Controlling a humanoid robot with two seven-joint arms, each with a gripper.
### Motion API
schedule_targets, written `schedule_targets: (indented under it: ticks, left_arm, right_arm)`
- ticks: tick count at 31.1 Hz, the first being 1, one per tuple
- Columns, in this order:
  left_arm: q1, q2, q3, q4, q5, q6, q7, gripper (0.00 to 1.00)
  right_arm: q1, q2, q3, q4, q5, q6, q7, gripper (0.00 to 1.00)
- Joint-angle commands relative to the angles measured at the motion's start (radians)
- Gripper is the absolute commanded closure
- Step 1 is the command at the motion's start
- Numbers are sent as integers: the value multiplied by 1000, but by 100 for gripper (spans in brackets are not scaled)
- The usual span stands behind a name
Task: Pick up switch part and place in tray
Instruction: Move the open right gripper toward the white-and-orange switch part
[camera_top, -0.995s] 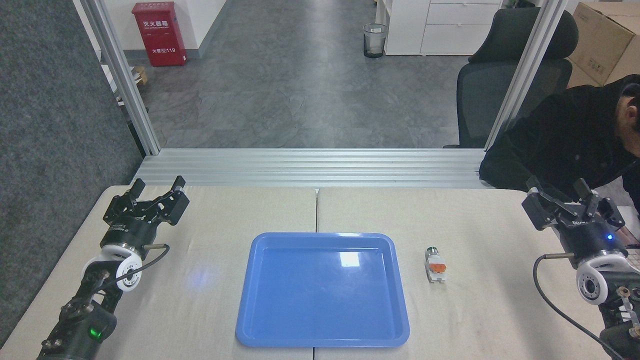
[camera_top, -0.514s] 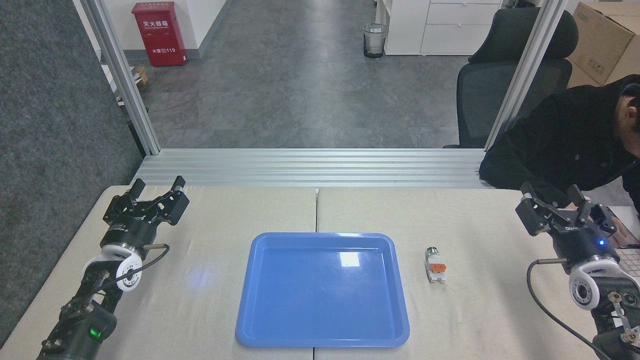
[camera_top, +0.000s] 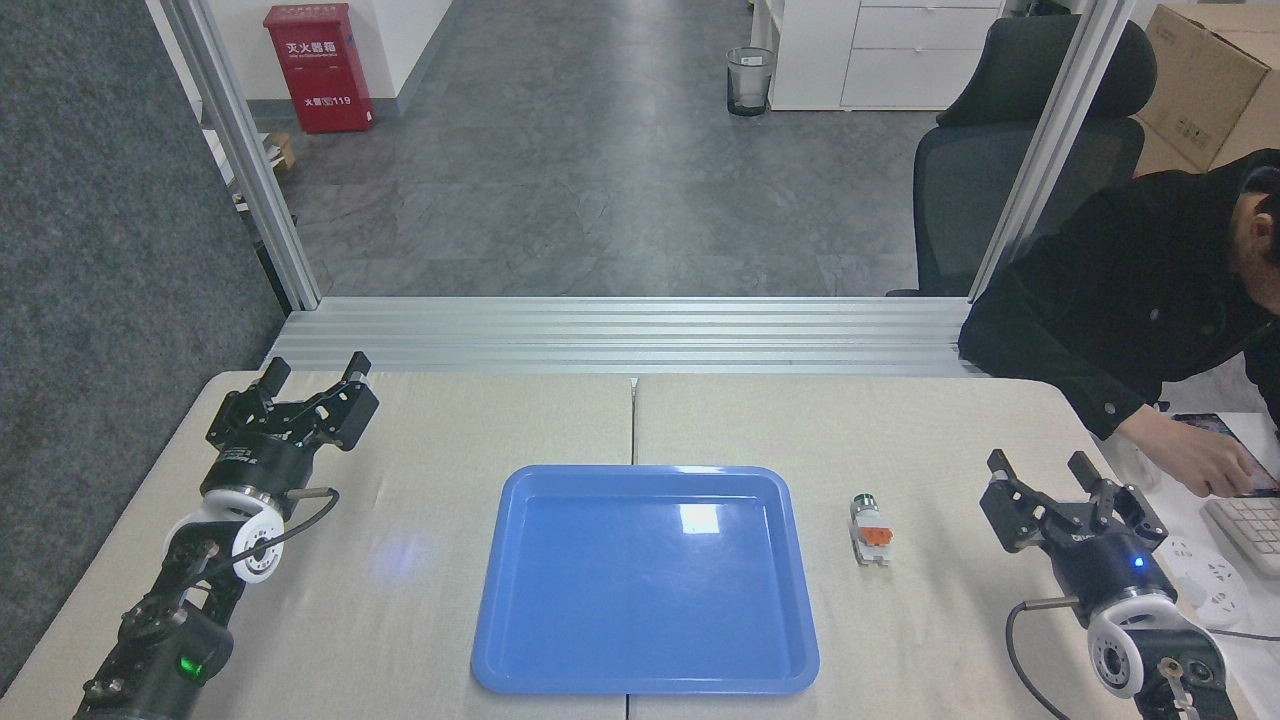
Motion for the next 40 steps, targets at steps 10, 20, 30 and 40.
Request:
schedule_targets:
  ticks: [10,20,30,40]
  left_arm:
    - [0,0,0,1,0,1,0,0]
    - [0,0,0,0,0,1,0,0]
    - [0,0,0,0,0,1,0,0]
    - [0,0,0,0,0,1,0,0]
  right_arm:
    - [-74,104,244,216,56,131,-2,7]
    - [-94,144,308,250,56,117,0,7]
    - [-131,192,338,323,65,117,1,7]
    - [-131,233,336,360,73,127,44,13]
